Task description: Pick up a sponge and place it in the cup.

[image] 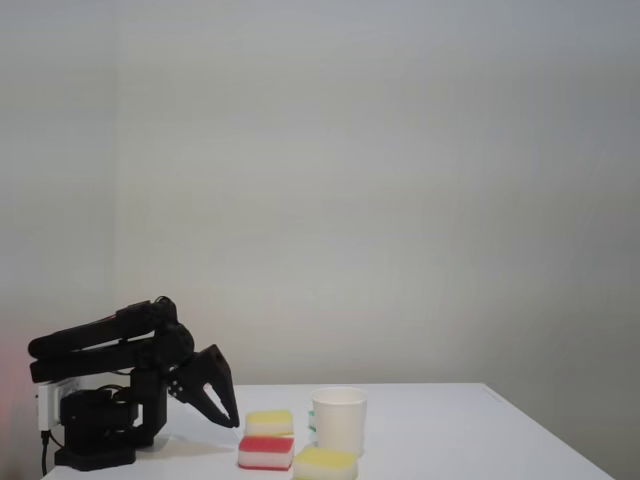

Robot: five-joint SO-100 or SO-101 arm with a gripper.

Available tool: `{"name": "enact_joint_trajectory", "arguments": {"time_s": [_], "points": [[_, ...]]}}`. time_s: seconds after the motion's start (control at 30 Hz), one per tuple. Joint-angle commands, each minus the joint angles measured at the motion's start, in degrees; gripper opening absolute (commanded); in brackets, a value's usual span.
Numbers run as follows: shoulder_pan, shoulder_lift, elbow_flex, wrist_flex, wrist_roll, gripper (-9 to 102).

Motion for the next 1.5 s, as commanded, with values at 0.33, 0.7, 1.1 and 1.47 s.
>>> {"name": "enact_joint_trajectory", "arguments": {"time_s": [0.33, 0.7, 1.1, 1.47], "points": [[2.46, -1.49, -2.99, 3.87, 1.32, 0], [2.29, -21.27, -19.16, -5.98, 1.41, 0], [3.96, -42.19, -38.06, -6.59, 3.34, 0], [9.14, -70.40, -59.06, -10.55, 3.43, 0]]}}
